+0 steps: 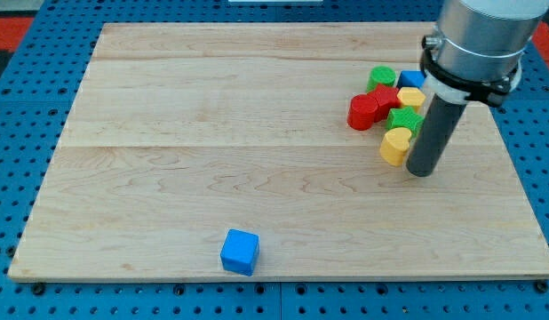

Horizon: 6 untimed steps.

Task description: Push blue cube to the top center of the board

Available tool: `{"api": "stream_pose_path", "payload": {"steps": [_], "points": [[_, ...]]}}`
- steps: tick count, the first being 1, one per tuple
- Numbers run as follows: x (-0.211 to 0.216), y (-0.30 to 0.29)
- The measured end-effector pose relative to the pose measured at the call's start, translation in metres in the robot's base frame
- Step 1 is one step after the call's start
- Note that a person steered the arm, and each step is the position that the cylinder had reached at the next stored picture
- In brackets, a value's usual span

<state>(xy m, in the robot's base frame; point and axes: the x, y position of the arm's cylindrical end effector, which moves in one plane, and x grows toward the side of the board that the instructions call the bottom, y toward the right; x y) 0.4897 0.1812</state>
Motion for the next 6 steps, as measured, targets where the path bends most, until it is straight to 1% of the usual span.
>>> {"api": "stream_pose_path", "payload": {"steps": [1,2,6], "points": [[0.054,0.023],[0.125,0.026],[0.128,0.007]]}}
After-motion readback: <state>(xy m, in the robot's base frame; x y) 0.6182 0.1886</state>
